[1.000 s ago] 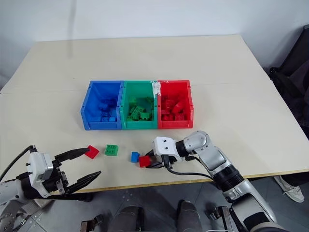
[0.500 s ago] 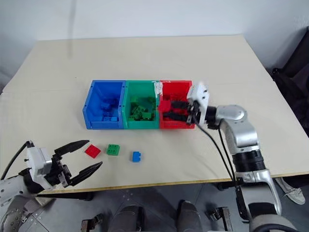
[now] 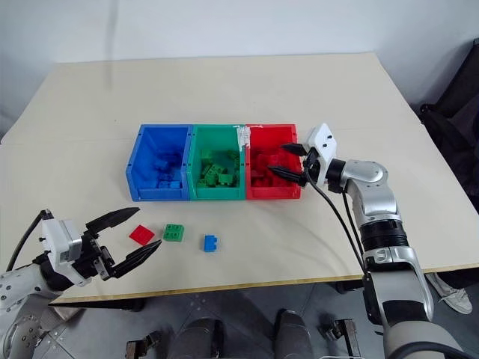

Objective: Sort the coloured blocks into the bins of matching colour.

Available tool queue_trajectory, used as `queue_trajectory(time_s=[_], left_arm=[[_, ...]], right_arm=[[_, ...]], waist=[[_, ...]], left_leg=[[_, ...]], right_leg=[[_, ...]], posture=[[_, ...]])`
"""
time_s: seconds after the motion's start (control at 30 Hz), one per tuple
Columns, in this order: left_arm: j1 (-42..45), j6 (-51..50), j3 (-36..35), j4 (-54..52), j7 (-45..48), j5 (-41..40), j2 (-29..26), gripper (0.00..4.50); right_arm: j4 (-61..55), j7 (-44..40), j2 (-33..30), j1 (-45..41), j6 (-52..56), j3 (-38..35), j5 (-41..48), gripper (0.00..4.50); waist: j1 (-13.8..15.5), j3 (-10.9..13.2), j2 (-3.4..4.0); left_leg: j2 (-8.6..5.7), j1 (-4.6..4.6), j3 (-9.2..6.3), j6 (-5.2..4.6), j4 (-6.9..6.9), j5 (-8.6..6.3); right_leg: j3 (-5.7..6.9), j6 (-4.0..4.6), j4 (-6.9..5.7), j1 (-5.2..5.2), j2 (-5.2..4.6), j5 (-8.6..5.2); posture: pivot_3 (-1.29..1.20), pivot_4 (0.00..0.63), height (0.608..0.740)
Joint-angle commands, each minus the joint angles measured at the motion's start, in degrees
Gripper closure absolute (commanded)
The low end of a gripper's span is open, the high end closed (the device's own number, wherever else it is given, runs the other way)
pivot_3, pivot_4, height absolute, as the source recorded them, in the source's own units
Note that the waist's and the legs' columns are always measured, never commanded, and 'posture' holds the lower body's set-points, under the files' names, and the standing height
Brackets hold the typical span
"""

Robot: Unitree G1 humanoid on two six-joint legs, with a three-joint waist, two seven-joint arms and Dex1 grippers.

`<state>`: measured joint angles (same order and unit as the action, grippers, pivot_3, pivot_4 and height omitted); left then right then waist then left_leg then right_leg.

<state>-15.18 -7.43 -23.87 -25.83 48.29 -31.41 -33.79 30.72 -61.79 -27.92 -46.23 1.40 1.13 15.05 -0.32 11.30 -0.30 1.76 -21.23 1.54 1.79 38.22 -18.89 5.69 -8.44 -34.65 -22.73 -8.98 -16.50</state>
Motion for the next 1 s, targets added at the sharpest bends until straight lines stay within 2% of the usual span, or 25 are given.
queue_trajectory(time_s=[0.03, 0.27, 0.47, 0.6, 0.77, 0.83, 0.93, 1.0], left_arm=[[-1.6, 2.5, -3.8, 1.9, -0.2, 0.1, 0.2, 0.0], [-6.1, 4.2, -9.3, 10.9, 5.6, 0.5, -4.3, 0.0], [-4.7, 6.4, -8.9, 16.1, 9.2, 1.5, -6.8, 0.0], [-1.1, 3.9, -3.2, 12.5, 11.7, 0.9, -8.7, 0.0], [8.0, -3.0, 5.9, 4.2, 12.5, -1.7, -11.2, 0.0], [11.8, -5.5, 11.5, 3.0, 12.5, 1.6, -12.8, 0.0], [22.2, -8.9, 24.6, 4.0, 11.1, 10.1, -12.3, 0.0], [26.9, -9.5, 30.4, 6.1, 11.1, 14.8, -11.7, 0.0]], right_arm=[[-3.9, -5.4, -1.2, 0.1, -2.8, -1.9, 3.1, 0.06], [-21.5, -23.5, -7.1, 13.6, 0.3, 0.0, 11.8, 0.06], [-23.2, -25.2, -11.6, 22.6, -1.4, -2.5, 12.0, 0.06], [-23.5, -23.7, -12.3, 25.0, -4.2, -4.2, 11.6, 0.06], [-27.9, -19.5, -13.6, 27.7, -4.0, -6.9, 11.6, 0.06], [-31.2, -18.0, -14.2, 30.5, -3.2, -8.6, 12.3, 0.06], [-36.9, -17.1, -16.2, 36.7, -1.6, -11.2, 13.7, 0.06], [-39.2, -15.9, -17.0, 38.9, -0.5, -12.1, 14.0, 0.06]], waist=[[0.0, 0.0, 0.0], [0.5, 0.0, 0.0], [0.3, 0.0, 0.01], [0.3, 0.0, 0.01], [0.6, 0.0, 0.0], [0.7, 0.0, 0.01], [1.7, 0.0, 0.11], [1.7, 0.0, 0.1]], left_leg=[[0.0, 0.0, 0.0, 0.0, 0.0, 0.0], [0.03, -0.02, 0.01, -0.04, -0.03, -0.07], [0.03, 0.02, 0.03, -0.06, 0.03, -0.14], [0.05, 0.03, 0.04, -0.04, 0.03, -0.15], [0.06, 0.02, 0.05, -0.03, 0.1, -0.14], [0.05, 0.03, 0.05, -0.03, 0.1, -0.15], [0.01, 0.04, 0.05, -0.03, 0.07, -0.15], [0.03, 0.03, 0.06, -0.03, 0.13, -0.15]], right_leg=[[0.0, 0.0, 0.0, 0.0, 0.0, 0.0], [0.02, 0.0, 0.11, 0.01, 0.04, 0.0], [0.02, -0.04, 0.15, 0.07, 0.04, 0.02], [0.01, -0.03, 0.15, 0.07, 0.06, 0.02], [-0.03, -0.04, 0.07, 0.07, 0.06, 0.02], [-0.04, -0.04, 0.07, 0.07, 0.06, 0.02], [-0.03, -0.04, 0.08, 0.09, 0.06, 0.02], [-0.04, -0.06, 0.1, 0.09, 0.09, 0.04]], posture=[[0.0, 0.15, 0.74], [0.0, 0.15, 0.74], [0.0, 0.15, 0.74], [0.0, 0.15, 0.74], [0.0, 0.15, 0.74], [0.0, 0.15, 0.74], [0.0, 0.15, 0.74], [0.0, 0.15, 0.74]])
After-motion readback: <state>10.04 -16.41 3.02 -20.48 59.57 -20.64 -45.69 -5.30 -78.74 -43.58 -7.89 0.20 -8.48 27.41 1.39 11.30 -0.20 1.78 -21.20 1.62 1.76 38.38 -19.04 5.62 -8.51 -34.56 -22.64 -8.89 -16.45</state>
